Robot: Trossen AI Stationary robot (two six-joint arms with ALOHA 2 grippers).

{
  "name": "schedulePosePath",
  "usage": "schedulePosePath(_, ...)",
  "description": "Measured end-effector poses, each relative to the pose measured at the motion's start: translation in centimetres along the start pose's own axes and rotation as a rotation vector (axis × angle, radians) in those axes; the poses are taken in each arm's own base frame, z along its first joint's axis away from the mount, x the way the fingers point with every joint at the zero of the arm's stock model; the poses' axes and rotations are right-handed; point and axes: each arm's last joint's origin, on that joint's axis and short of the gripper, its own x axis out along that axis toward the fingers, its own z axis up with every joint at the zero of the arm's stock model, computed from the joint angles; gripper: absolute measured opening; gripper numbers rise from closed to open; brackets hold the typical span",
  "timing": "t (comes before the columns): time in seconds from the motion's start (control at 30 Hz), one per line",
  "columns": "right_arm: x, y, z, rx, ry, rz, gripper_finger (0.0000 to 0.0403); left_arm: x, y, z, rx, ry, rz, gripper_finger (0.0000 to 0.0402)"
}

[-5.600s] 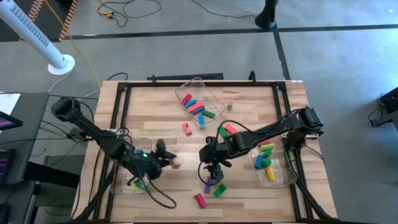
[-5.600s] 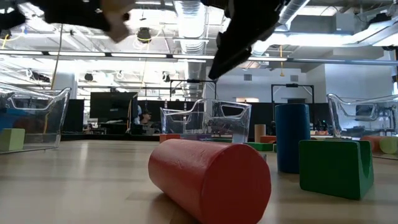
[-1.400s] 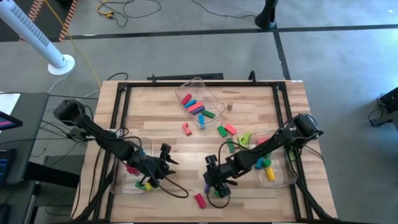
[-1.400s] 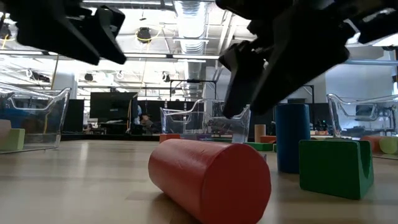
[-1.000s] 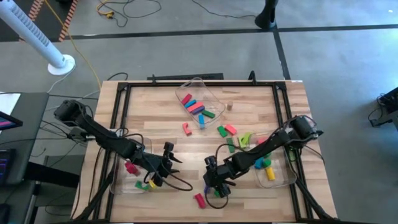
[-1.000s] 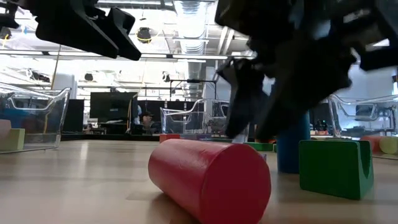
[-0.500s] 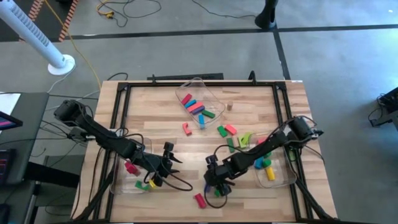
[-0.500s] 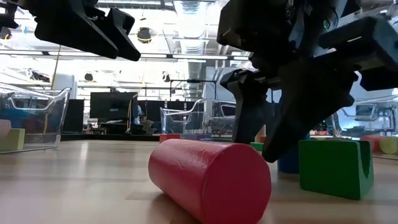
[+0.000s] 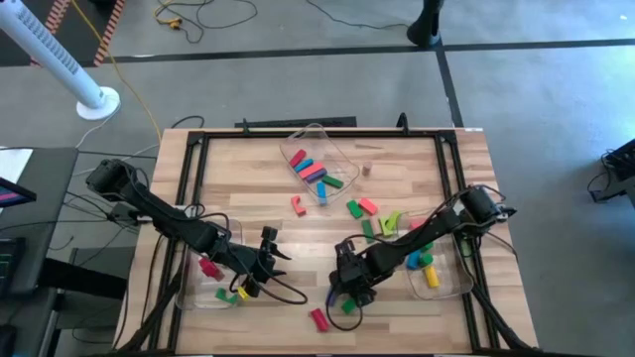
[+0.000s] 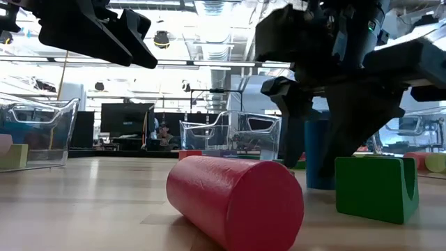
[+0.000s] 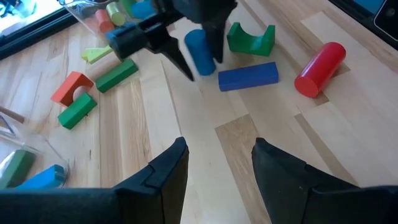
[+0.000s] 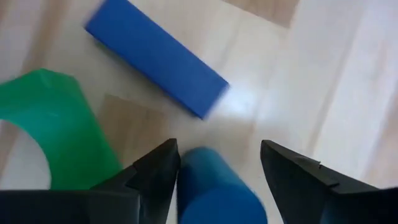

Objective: Sort blocks by size
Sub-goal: Put the blue rectangular block into the top transparent bin

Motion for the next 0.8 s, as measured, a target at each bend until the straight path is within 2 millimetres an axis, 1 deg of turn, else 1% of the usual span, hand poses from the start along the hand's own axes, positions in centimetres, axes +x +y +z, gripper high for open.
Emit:
schedulePosePath(0.23,-0.9,-0.5,-0.2,0.017,0.091,-0.095,0.0260,0.0,0.0,0.0,0.000,0.001,0.000,0.0170)
schedulePosePath(0.53,-0.9,-1.8,-1.0,0.052,0.183,-0.169,0.0260,0.0,0.0,0.0,0.000,0.003,0.000,0.0170)
schedulePosePath(0.7,-1.0,-2.1,-0.9,0.061,0.181,-0.172,0.0260,0.0,0.0,0.0,0.001,0.004,0.000,0.0170)
schedulePosePath(0.8,-1.4,-2.2,-0.2,0.064,0.156,-0.170,0.0260,0.0,0.0,0.0,0.001,0.005,-0.001,0.0170)
